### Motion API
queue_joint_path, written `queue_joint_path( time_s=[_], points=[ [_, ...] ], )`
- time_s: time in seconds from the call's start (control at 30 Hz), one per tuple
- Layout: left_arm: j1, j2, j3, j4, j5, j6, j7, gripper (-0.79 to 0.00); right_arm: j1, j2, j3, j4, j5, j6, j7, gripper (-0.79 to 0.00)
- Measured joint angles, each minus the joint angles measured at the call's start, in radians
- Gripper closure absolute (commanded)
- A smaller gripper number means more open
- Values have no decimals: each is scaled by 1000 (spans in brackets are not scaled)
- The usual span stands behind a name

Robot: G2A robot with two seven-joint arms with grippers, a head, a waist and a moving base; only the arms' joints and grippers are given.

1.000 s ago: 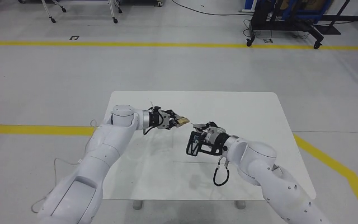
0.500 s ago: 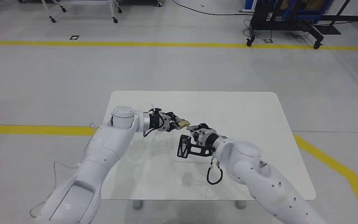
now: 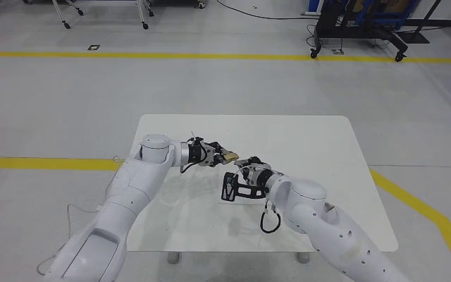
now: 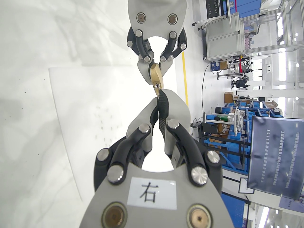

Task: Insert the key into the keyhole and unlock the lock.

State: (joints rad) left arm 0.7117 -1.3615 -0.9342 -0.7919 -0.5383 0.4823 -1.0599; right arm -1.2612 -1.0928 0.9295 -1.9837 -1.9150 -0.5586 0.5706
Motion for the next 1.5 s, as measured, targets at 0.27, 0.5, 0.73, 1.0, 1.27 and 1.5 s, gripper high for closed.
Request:
queue_joint_path(
  time_s=[0.27,0.5,0.73,1.0,1.27,1.5],
  points=[
    [1,0,2,-2,-2,3,9,0,-10,-2,3,-1,-23,-20,-3,0],
    [1,1,7,-4,2,3,15,0,-7,-8,2,4,-35,-21,3,0],
    [0,1,11,-5,4,4,18,0,-5,-13,3,9,-40,-29,5,0],
    [0,1,14,-5,5,6,20,0,4,-21,-1,21,-42,-35,12,0],
    [0,0,21,-6,7,7,19,0,11,-27,-10,27,-57,-56,36,0],
    [-2,0,28,-6,13,7,20,0,20,-36,-25,33,-66,-61,51,0]
  ],
)
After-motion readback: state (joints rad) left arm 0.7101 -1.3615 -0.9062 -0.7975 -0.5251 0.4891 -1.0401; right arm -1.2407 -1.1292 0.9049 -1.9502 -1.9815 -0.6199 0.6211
